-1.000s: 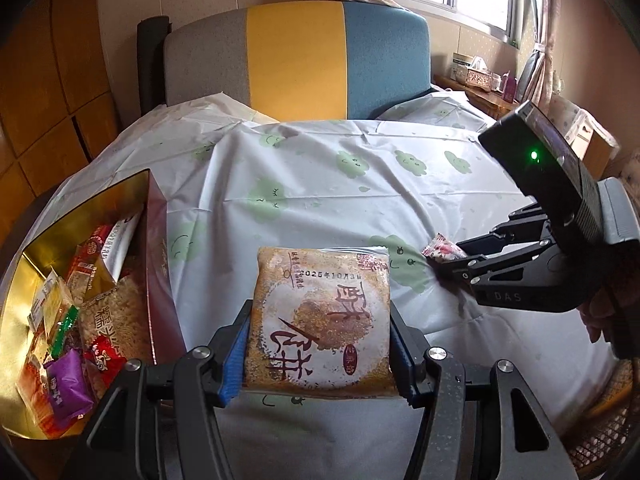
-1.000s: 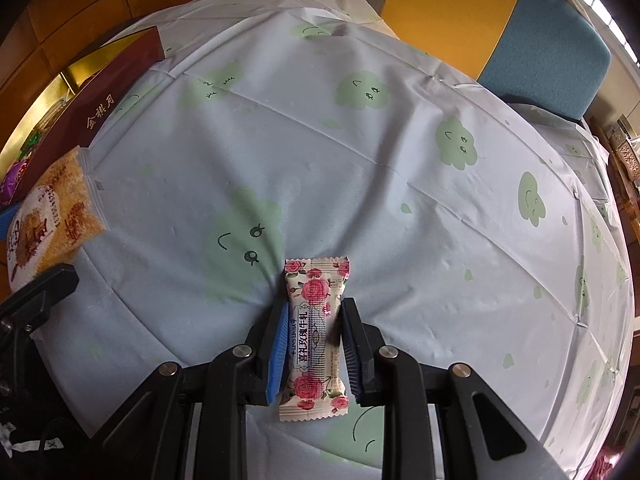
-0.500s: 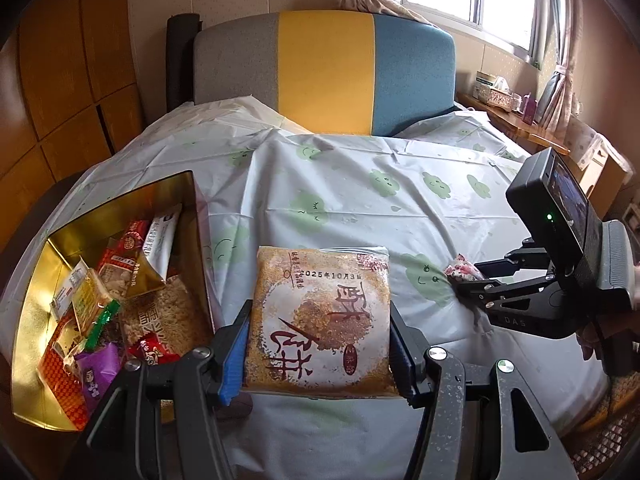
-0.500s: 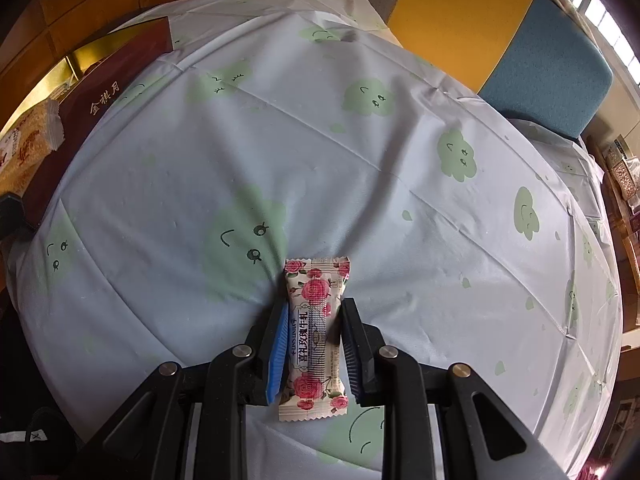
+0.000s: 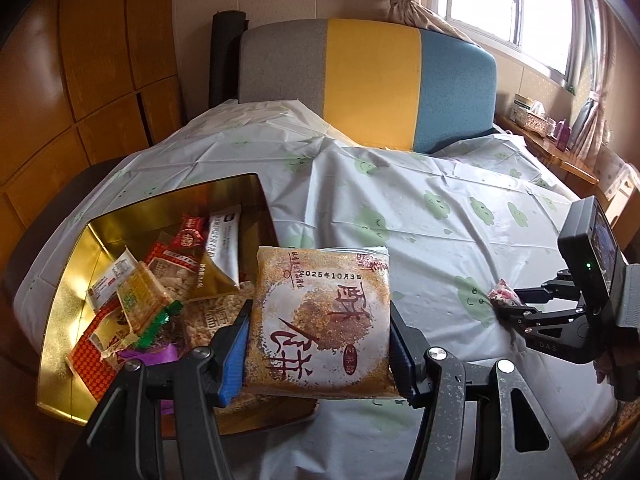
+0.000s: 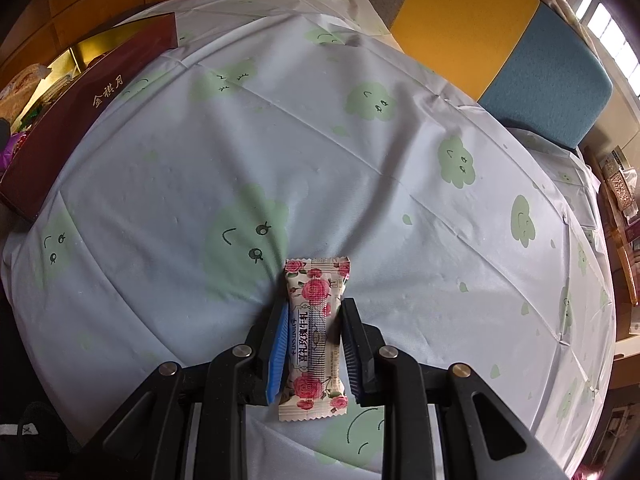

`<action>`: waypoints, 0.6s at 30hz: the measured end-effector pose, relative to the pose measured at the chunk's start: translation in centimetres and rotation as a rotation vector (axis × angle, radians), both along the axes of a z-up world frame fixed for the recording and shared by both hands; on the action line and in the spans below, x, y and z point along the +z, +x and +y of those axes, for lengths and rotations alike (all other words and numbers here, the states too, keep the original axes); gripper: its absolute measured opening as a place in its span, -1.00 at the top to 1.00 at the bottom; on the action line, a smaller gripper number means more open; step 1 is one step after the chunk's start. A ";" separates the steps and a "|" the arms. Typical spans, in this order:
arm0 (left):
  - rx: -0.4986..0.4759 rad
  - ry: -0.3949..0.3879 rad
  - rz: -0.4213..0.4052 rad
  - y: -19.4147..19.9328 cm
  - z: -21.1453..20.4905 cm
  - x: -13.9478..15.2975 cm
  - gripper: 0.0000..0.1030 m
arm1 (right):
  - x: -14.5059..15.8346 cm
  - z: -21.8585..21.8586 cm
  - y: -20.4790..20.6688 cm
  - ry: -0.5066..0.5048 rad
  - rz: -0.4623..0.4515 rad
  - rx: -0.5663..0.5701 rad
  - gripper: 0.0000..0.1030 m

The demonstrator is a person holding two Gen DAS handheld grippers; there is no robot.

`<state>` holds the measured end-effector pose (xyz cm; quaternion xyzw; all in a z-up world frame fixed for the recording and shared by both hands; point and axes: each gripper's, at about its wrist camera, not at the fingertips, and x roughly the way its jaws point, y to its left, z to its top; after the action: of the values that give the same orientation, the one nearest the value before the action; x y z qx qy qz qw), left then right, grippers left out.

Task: Organize snacks
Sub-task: 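Carry the round cake bag with the left gripper into the gold tin and release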

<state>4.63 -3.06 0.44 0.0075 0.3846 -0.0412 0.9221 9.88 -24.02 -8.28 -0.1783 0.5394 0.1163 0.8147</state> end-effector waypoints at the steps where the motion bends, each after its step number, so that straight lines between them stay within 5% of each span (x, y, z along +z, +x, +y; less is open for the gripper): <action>1: 0.017 0.001 -0.001 0.0 0.5 0.1 -0.17 | 0.0 0.0 0.0 0.000 -0.001 0.001 0.51; 18: 0.269 0.035 -0.001 0.6 8.6 -0.1 -0.17 | 0.1 0.2 -0.4 -0.018 -0.020 0.017 0.51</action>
<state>5.23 5.55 0.30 -0.0281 0.3823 0.0896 0.9193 9.43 -23.78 -8.17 -0.1915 0.5307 0.1166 0.8174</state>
